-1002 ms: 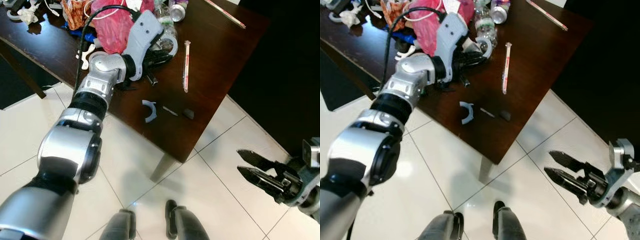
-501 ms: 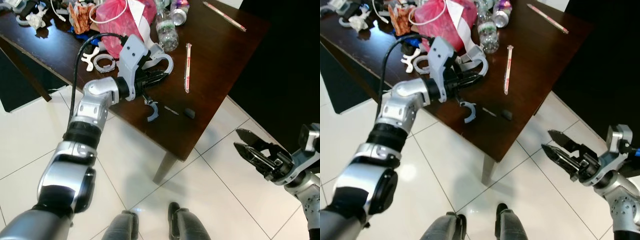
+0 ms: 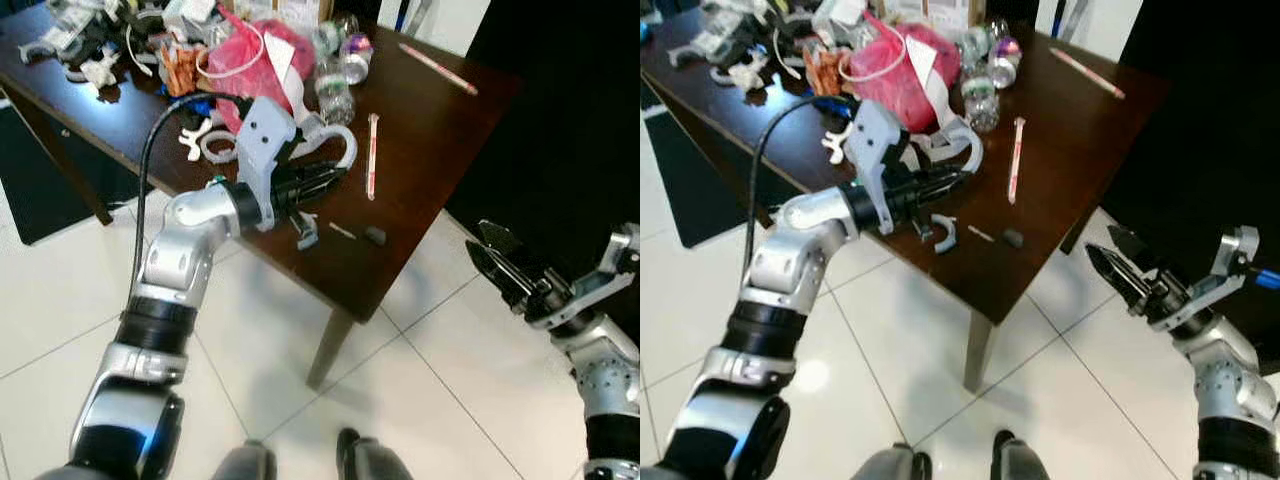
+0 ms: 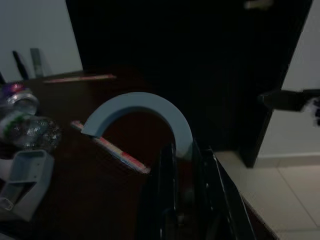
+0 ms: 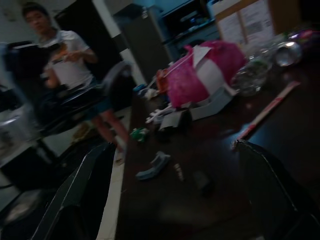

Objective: Picking trash to rubbish bin

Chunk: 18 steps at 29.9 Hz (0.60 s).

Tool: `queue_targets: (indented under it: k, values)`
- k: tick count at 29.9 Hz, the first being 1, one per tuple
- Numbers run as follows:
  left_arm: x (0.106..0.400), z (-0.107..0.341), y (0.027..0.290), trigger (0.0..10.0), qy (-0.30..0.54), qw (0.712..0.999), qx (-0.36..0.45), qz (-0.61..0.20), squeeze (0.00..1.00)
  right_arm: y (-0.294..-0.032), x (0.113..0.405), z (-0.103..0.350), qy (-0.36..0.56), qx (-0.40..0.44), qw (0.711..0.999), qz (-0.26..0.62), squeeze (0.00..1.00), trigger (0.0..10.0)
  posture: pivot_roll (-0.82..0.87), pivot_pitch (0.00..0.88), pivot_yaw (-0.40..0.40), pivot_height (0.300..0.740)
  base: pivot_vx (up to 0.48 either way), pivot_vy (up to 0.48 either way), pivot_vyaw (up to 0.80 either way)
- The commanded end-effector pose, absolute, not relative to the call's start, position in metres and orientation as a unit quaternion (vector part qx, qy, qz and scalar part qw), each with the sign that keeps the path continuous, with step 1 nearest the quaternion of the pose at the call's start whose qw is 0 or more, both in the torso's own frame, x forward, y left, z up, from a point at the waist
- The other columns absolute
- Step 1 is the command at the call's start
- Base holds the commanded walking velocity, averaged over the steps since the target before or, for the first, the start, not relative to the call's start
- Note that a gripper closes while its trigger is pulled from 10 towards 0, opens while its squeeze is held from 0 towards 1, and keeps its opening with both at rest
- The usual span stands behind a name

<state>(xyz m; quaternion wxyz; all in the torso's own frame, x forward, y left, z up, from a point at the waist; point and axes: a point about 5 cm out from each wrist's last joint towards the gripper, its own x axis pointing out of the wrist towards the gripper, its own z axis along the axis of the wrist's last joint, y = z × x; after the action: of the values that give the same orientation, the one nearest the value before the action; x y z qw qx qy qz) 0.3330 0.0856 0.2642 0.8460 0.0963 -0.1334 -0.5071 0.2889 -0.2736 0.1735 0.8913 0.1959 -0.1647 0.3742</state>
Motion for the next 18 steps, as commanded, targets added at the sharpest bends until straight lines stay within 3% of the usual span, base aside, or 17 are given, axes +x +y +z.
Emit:
queue_targets:
  k: [1, 5, 8, 14, 18]
  values:
    - [0.318, 0.257, 0.073, 10.0, -0.122, 0.823, 0.097, -0.547, 0.0, -0.281, 0.292, 0.167, -0.163, 0.188, 0.91, 0.332, 0.0, 10.0, 0.04, 0.164, -0.022, 0.74, 0.0, 0.0, 0.0]
    - [0.295, 0.236, 0.063, 10.0, -0.086, 0.791, 0.103, -0.597, 0.0, -0.291, 0.308, 0.159, -0.148, 0.185, 0.943, 0.234, 0.0, 10.0, 0.05, 0.158, -0.025, 0.74, 0.0, 0.0, 0.0]
    - [0.287, 0.219, 0.06, 10.0, -0.056, 0.782, 0.108, -0.611, 0.0, -0.296, 0.315, 0.153, -0.13, 0.181, 0.959, 0.176, 0.0, 10.0, 0.05, 0.157, -0.027, 0.74, 0.0, 0.0, 0.0]
    - [0.28, 0.165, 0.064, 10.0, 0.037, 0.791, 0.1, -0.602, 0.0, -0.317, 0.323, 0.134, -0.063, 0.162, 0.985, 0.003, 0.0, 10.0, 0.06, 0.144, -0.032, 0.74, 0.0, 0.0, 0.0]
    - [0.277, 0.139, 0.068, 10.0, 0.084, 0.796, 0.109, -0.59, 0.0, -0.327, 0.32, 0.123, -0.024, 0.144, 0.987, -0.07, 0.0, 10.0, 0.07, 0.139, -0.032, 0.74, 0.0, 0.0, 0.0]
